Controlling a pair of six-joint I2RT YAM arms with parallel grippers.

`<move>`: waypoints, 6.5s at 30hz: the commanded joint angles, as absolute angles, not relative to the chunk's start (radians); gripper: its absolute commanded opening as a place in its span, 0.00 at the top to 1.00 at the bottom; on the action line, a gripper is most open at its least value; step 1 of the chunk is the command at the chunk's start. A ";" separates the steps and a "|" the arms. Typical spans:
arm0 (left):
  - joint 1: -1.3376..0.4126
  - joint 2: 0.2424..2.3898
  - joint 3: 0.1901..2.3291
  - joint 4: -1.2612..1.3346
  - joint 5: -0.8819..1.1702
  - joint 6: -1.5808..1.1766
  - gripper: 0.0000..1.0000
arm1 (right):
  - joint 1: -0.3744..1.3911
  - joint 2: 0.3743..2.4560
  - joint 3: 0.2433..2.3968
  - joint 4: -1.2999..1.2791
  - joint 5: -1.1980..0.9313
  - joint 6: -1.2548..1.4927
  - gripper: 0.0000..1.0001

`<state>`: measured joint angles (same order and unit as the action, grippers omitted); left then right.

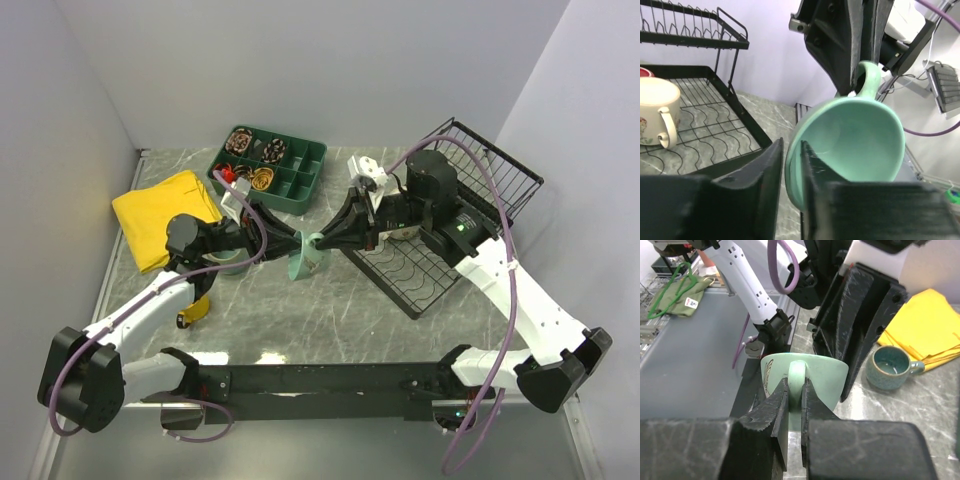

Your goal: Load the cups into the dish rack

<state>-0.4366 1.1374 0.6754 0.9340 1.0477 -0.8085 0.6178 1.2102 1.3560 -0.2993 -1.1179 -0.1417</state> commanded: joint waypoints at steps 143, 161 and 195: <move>-0.413 0.472 0.735 -0.296 0.281 -0.344 0.04 | 0.231 1.256 1.019 -0.771 0.069 -1.772 0.59; -0.410 0.643 0.767 -0.477 -0.066 -0.598 0.04 | 0.319 1.019 1.128 -0.707 -0.713 -0.832 0.52; -0.046 1.316 0.870 -0.449 0.003 -0.520 0.38 | 0.226 0.808 0.879 -0.518 -0.968 -0.692 0.48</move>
<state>-0.0509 1.2953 0.8253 -0.4782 -0.0055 -0.5491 0.2367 0.8310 0.8894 -0.5522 -0.9421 -0.6991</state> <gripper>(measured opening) 0.640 0.524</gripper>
